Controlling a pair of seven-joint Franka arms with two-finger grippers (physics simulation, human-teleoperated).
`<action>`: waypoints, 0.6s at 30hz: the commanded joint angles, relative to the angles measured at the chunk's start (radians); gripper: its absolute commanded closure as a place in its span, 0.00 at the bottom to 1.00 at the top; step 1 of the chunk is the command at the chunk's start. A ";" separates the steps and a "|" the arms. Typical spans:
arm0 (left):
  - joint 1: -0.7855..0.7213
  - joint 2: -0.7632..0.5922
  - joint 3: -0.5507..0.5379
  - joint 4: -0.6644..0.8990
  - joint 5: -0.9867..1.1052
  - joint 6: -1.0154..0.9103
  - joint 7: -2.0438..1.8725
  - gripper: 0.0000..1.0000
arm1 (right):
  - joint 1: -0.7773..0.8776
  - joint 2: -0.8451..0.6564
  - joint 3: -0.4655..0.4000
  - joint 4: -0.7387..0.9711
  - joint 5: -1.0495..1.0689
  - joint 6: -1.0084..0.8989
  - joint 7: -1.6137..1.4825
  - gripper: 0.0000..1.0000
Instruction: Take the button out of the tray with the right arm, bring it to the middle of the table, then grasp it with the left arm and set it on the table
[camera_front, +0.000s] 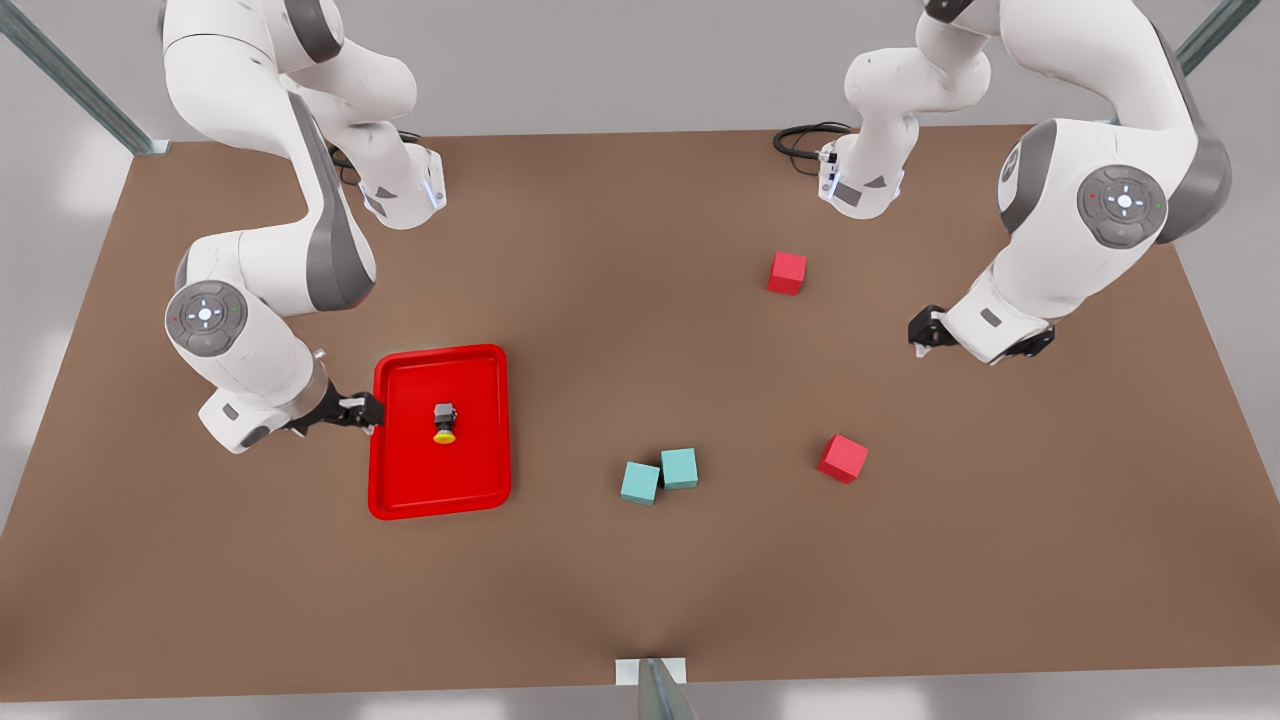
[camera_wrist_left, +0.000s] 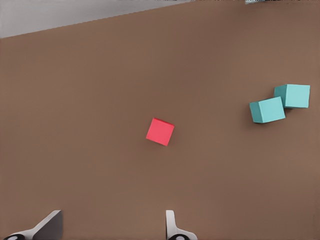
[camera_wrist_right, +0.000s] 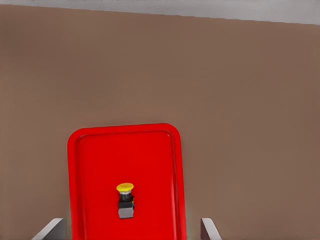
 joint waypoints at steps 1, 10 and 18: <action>-0.003 -0.001 0.000 0.000 -0.001 0.019 -0.097 0.00 | 0.001 -0.001 0.000 0.001 -0.004 0.020 0.043 0.00; -0.005 0.002 -0.002 0.000 0.002 0.017 -0.095 0.00 | 0.004 0.034 0.005 -0.007 0.059 -0.008 0.047 0.00; -0.005 0.003 -0.003 -0.009 0.005 0.019 -0.095 0.00 | -0.015 0.244 0.000 -0.009 0.021 0.072 0.063 0.00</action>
